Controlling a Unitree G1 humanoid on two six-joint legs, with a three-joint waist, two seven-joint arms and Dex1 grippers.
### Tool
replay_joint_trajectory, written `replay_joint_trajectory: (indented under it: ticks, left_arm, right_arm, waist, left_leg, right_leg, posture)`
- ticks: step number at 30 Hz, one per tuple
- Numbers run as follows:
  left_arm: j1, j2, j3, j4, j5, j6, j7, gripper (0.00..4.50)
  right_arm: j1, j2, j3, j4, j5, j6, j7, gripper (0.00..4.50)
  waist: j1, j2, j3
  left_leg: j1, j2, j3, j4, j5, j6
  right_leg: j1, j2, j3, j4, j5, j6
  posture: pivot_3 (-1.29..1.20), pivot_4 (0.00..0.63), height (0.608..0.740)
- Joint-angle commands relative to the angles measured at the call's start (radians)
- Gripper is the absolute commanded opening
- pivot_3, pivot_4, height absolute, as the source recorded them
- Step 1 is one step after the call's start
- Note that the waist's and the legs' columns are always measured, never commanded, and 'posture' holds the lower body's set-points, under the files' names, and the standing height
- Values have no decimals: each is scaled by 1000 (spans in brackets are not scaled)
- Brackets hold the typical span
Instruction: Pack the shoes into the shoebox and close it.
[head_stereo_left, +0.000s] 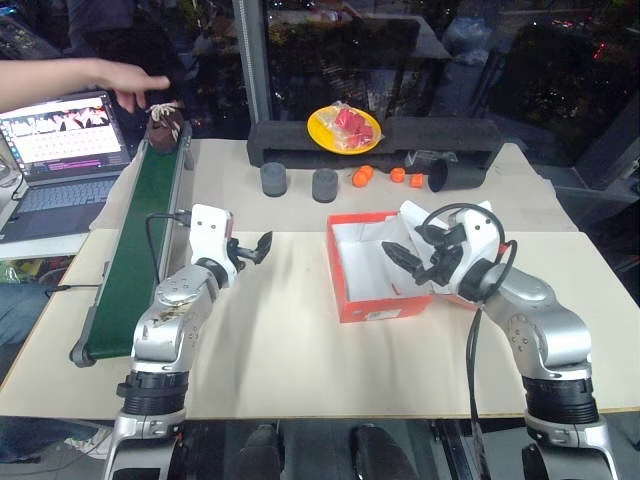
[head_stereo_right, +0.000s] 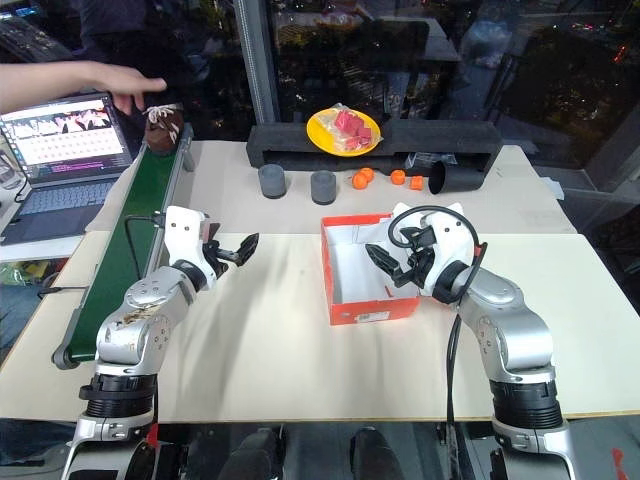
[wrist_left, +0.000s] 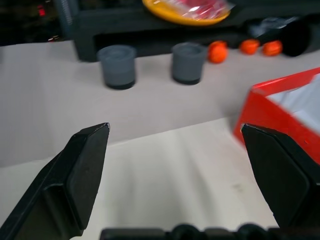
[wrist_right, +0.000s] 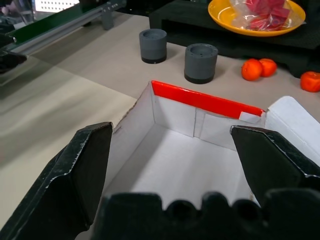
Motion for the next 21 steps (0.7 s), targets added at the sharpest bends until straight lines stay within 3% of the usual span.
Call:
replay_joint_trajectory:
  ticks: [1, 12, 21]
  left_arm:
    - [-39, 3, 34, -18, 43, 26, 77, 4500]
    - [-130, 67, 168, 96, 127, -22, 223, 4500]
    - [-135, 158, 283, 136, 115, -18, 221, 4500]
  right_arm:
    - [-39, 14, -6, -24, 40, -4, 21, 4443]
    - [-229, 66, 161, 78, 14, -48, 153, 4443]
    - [-318, 132, 226, 136, 1, -71, 213, 4443]
  waist:
    - [0, 0, 0]
    - [-3, 0, 0]
    - [0, -1, 0]
  left_leg:
    - [0, 0, 0, 0, 0, 0]
    - [0, 0, 0, 0, 0, 0]
    - [-1, 0, -1, -1, 0, 0]
  right_leg:
    - [0, 0, 0, 0, 0, 0]
    - [-1, 1, 0, 1, 1, -2]
    - [-1, 0, -2, 0, 3, -4]
  posture:
    - [0, 150, 740]
    - [0, 150, 740]
    - [0, 150, 740]
